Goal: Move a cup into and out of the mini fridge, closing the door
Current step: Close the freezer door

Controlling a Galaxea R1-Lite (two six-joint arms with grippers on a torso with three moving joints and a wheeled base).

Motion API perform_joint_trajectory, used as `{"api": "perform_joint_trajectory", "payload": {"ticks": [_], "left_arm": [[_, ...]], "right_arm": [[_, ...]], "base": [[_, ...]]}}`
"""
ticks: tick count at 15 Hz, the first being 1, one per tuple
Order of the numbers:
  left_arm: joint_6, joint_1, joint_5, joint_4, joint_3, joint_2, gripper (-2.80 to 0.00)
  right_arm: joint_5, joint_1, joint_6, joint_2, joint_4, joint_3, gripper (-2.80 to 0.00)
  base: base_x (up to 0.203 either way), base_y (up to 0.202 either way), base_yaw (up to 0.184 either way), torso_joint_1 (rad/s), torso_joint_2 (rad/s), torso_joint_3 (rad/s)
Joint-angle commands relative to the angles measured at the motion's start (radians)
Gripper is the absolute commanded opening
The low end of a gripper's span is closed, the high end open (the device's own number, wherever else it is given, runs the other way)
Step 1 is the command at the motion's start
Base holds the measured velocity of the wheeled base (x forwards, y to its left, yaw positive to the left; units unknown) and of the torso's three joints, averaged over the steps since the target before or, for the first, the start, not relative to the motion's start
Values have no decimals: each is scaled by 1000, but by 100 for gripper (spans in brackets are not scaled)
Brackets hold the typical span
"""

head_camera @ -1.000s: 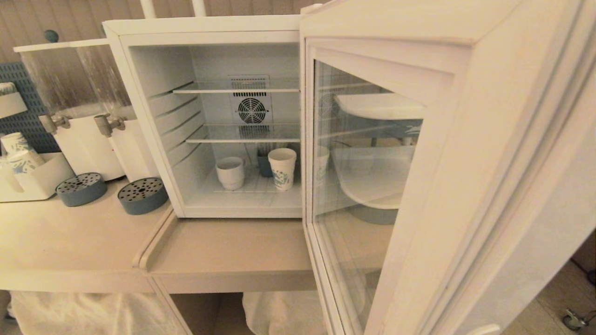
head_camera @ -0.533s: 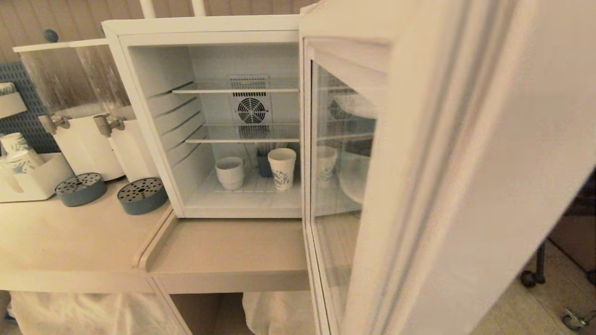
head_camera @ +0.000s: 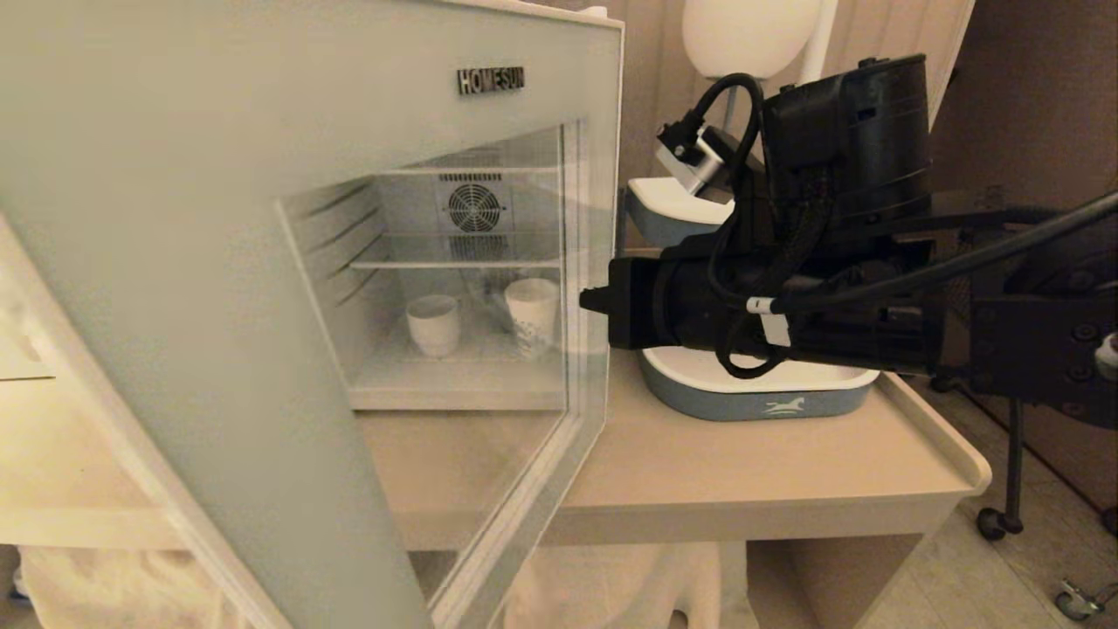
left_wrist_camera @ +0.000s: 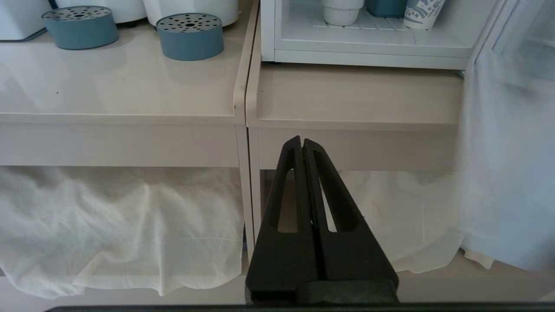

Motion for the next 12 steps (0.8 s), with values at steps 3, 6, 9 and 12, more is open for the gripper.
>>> {"api": "perform_joint_trajectory", "payload": {"ticks": [3, 6, 9, 12], "left_arm": [[0, 0, 0, 0, 2, 0, -280], [0, 0, 0, 0, 2, 0, -280], [0, 0, 0, 0, 2, 0, -280], [0, 0, 0, 0, 2, 0, -280]], "right_arm": [[-3, -6, -1, 15, 4, -51, -280], [-62, 0, -13, 119, 85, -326, -280], [-137, 20, -67, 316, 165, -552, -280], [-184, 52, -148, 430, 113, -569, -280]], "base": [[0, 0, 0, 0, 0, 0], [0, 0, 0, 0, 0, 0], [0, 0, 0, 0, 0, 0], [0, 0, 0, 0, 0, 0]]}}
